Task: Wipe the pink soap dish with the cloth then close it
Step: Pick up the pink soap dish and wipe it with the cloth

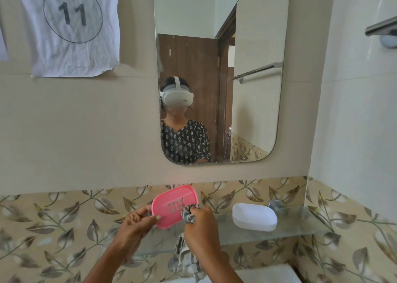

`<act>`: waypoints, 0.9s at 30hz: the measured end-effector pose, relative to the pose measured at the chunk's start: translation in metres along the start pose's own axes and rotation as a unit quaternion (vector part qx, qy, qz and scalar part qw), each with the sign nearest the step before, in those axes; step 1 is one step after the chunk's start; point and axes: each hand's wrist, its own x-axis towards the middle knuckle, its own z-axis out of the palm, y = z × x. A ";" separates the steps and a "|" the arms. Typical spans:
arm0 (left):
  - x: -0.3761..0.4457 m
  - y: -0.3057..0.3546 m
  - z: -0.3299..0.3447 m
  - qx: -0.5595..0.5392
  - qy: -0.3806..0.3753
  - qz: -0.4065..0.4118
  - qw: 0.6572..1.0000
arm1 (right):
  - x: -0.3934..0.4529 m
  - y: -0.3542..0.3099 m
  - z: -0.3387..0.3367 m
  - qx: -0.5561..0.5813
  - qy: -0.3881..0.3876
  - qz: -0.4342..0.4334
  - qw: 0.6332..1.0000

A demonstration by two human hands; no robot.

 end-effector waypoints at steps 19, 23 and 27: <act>0.010 -0.011 -0.012 -0.025 -0.004 -0.003 1.000 | -0.025 -0.011 0.004 -0.030 0.006 -0.128 0.991; 0.010 -0.012 -0.013 -0.013 -0.012 -0.008 1.000 | -0.009 -0.001 -0.011 -0.045 0.026 -0.076 0.996; 0.010 -0.012 -0.014 -0.017 -0.020 -0.010 1.000 | 0.005 0.001 -0.019 -0.033 0.048 -0.046 0.997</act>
